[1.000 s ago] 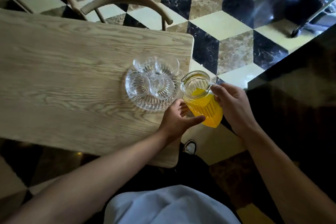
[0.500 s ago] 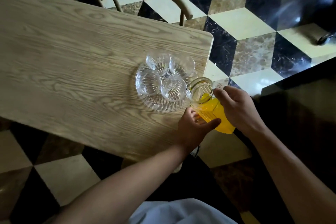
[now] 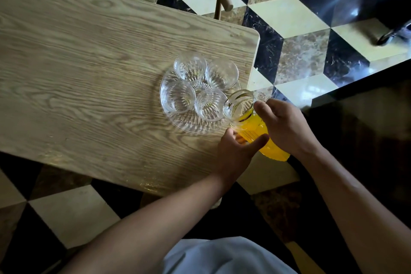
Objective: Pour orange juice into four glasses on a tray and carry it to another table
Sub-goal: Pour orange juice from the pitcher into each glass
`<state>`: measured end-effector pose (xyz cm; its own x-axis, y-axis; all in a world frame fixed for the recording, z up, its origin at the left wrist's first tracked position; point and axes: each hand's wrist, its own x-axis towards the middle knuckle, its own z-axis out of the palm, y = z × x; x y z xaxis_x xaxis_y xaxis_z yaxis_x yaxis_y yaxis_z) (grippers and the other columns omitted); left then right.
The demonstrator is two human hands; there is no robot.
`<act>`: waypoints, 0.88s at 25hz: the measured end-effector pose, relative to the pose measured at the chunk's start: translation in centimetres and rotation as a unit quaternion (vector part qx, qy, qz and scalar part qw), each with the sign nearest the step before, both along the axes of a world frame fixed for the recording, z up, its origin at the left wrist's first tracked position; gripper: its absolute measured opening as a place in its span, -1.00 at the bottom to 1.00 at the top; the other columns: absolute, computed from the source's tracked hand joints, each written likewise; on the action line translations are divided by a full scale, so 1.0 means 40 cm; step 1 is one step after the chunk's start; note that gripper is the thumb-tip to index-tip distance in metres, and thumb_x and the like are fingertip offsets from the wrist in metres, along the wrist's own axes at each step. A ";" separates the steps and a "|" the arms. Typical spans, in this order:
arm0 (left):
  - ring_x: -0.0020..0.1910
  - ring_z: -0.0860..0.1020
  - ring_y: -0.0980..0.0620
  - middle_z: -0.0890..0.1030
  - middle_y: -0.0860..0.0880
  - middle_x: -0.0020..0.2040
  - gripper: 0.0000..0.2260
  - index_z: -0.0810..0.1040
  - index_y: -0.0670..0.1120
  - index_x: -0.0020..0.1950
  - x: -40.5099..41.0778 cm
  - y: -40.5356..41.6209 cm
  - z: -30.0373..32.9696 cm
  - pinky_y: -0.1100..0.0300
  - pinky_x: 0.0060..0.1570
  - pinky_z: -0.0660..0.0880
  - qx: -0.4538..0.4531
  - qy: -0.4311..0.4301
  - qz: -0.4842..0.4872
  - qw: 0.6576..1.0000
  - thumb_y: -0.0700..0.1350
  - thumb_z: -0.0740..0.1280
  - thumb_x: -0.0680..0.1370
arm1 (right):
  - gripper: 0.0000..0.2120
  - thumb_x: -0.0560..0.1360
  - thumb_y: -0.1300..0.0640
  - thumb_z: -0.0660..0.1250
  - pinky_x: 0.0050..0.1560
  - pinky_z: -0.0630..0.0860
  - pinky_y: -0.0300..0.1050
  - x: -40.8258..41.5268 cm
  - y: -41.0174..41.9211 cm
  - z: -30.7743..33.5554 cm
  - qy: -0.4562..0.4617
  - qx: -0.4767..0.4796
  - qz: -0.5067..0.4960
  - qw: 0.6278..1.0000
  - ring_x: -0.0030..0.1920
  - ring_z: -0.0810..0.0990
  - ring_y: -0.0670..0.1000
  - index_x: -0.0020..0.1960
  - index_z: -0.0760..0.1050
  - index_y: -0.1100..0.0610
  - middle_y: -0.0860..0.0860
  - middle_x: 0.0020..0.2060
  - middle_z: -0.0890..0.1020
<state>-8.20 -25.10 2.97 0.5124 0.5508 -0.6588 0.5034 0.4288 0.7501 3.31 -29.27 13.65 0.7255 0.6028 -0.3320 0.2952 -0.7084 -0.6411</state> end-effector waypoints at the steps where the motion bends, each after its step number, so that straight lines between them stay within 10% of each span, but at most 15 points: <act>1: -0.33 0.62 0.18 0.75 0.01 -0.19 -0.37 0.56 -0.10 -0.02 0.003 -0.001 0.002 0.22 -0.31 0.55 0.007 0.003 -0.003 1.000 0.30 0.64 0.17 | -0.54 0.64 -0.04 0.25 -0.41 0.22 -0.05 0.002 0.003 0.002 -0.001 -0.004 0.002 1.000 -0.45 0.26 -0.04 -0.36 0.25 0.11 -0.03 -0.49 0.31; 7: 0.03 0.74 -0.12 0.76 -0.13 0.01 -0.27 0.57 -0.16 0.15 0.018 -0.006 0.005 -0.18 0.08 0.66 -0.023 0.002 -0.001 1.000 0.24 0.63 0.15 | -0.53 0.64 -0.04 0.24 -0.41 0.18 -0.07 0.011 0.021 0.007 -0.010 -0.029 0.019 0.999 -0.47 0.24 -0.04 -0.36 0.23 0.12 -0.03 -0.49 0.28; 15: -0.48 0.35 0.22 0.50 0.10 -0.39 -0.44 0.41 0.00 -0.24 0.023 0.003 0.017 0.18 -0.35 0.37 0.001 -0.004 -0.011 1.000 0.35 0.53 0.08 | -0.52 0.63 -0.06 0.24 -0.45 0.16 -0.09 0.015 0.050 0.013 -0.019 -0.065 0.028 0.997 -0.48 0.22 -0.04 -0.37 0.21 0.12 -0.04 -0.51 0.26; 22: -0.43 0.29 0.13 0.43 0.07 -0.40 -0.42 0.34 -0.03 -0.26 0.017 0.008 0.030 0.07 -0.29 0.32 -0.022 -0.035 -0.001 0.999 0.33 0.52 0.07 | -0.50 0.64 -0.08 0.22 -0.46 0.19 -0.09 0.012 0.068 0.022 -0.032 -0.085 0.056 0.994 -0.48 0.24 -0.02 -0.38 0.21 0.12 -0.01 -0.50 0.29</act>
